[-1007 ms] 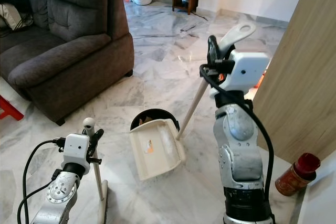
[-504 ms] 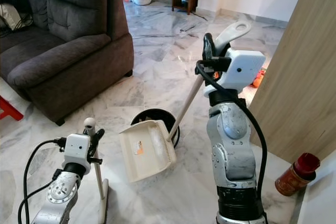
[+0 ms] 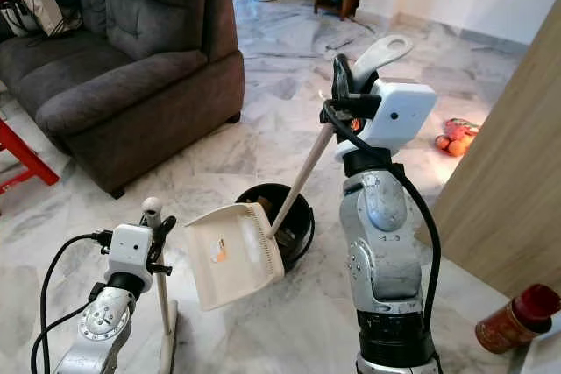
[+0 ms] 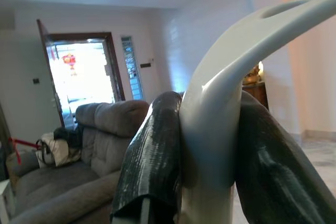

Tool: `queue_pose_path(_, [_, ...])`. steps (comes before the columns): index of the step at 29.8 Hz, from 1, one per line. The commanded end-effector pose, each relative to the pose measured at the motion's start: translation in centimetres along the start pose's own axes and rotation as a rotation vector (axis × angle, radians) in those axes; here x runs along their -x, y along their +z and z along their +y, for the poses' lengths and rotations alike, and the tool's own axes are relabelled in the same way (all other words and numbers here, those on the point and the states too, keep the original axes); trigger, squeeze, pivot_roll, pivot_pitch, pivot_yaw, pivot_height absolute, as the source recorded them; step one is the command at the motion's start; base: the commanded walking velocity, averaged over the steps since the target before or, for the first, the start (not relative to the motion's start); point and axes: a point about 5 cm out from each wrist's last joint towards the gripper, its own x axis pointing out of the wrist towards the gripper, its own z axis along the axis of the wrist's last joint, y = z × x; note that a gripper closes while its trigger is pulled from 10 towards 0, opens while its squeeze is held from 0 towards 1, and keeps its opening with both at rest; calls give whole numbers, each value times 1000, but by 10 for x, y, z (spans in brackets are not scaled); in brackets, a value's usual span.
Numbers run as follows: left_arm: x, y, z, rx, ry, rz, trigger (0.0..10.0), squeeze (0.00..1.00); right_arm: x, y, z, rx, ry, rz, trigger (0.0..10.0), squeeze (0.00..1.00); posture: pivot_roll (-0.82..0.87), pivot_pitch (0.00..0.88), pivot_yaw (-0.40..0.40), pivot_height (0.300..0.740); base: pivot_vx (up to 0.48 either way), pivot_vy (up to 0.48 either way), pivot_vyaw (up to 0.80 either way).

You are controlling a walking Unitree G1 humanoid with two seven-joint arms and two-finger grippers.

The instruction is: Sweep floor

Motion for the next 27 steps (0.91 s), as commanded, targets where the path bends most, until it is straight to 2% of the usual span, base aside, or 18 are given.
queue_pose_path(1, [-2, 5, 2, -10, 3, -26, 10000, 0, -4, 13, 2, -5, 9, -66, 10000, 0, 107, 0, 44, 740, 255, 0, 0])
queue_pose_path(6, [-2, 4, 2, -9, 2, -24, 10000, 0, -4, 12, 2, 6, 11, -59, 10000, 0, 111, 0, 43, 740, 251, 0, 0])
queue_pose_path(11, [-2, 3, 2, -7, 2, -20, 10000, 0, -5, 12, 3, 7, 12, -60, 10000, 0, 111, 0, 44, 740, 254, 0, 455])
queue_pose_path(20, [-2, 3, 1, -4, 0, -18, 10000, 0, -4, 13, 3, 8, 16, -62, 10000, 0, 111, 0, 45, 740, 252, 0, 0])
queue_pose_path(27, [-2, 3, 1, -2, -2, -19, 10000, 0, -4, 13, 6, 9, 26, -64, 10000, 0, 114, 0, 44, 740, 254, 0, 510])
